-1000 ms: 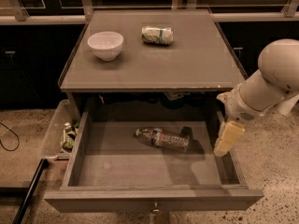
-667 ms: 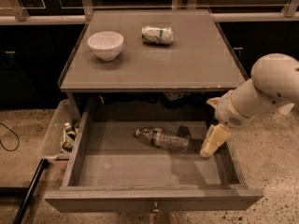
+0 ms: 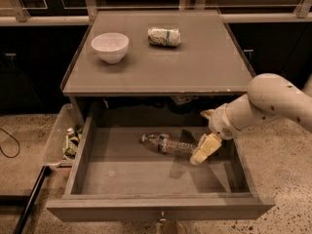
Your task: Pick water bottle from top drawer and place on counter
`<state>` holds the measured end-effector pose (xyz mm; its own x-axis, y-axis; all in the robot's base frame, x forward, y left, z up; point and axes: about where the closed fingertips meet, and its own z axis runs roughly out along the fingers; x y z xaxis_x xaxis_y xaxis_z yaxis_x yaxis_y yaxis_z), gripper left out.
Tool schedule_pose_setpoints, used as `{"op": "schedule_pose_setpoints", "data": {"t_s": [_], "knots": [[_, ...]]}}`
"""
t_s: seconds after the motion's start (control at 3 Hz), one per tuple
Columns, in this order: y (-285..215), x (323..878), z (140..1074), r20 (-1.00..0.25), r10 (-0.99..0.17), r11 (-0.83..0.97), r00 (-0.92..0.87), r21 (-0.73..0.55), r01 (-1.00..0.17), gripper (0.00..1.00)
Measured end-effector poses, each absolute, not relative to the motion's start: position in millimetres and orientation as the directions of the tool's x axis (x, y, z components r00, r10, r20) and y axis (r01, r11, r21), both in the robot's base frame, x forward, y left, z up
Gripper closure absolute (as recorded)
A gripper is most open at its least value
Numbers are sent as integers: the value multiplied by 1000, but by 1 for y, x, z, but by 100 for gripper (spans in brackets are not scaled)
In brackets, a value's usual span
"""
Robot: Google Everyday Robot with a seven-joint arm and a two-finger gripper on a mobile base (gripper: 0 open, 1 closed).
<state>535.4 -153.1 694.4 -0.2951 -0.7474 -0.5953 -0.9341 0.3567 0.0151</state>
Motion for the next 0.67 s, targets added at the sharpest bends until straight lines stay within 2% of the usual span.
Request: {"op": "schedule_pose_setpoints", "data": {"t_s": [0.67], "knots": [[-138,538,678,-630,-714,350,-305,56,-935,0]]}}
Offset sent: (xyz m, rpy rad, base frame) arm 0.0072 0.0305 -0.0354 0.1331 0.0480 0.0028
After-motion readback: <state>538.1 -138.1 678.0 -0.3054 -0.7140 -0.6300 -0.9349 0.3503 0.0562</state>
